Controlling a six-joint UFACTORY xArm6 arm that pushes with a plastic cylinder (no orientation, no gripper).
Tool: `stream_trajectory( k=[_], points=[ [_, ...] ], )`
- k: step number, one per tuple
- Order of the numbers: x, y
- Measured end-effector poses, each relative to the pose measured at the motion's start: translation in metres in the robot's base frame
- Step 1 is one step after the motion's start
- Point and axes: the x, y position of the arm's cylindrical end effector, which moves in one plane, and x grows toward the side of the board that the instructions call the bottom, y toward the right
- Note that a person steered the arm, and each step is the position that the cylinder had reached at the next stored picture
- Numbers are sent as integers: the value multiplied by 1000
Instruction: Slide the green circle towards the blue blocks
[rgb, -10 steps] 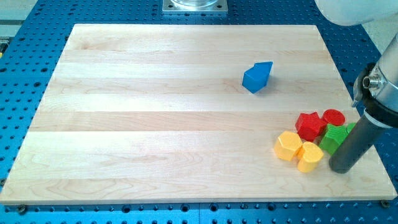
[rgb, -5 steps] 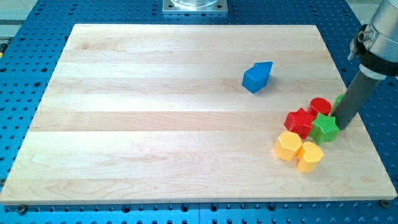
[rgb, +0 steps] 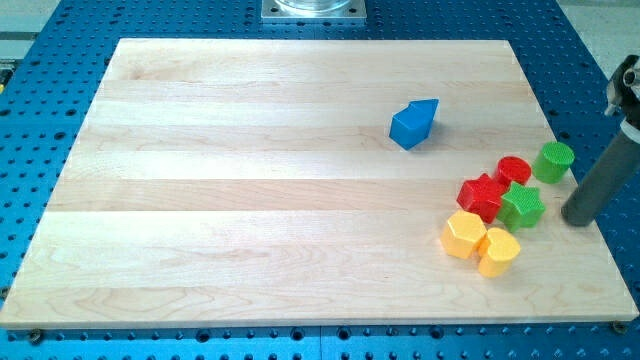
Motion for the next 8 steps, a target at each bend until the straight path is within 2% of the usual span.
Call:
stream_trajectory(
  k=[2,4,5,6,7,8],
  points=[
    [-119,2],
    [-157,-12],
    [-155,-7],
    [-151,38],
    [-122,42],
    [-95,18]
  ],
)
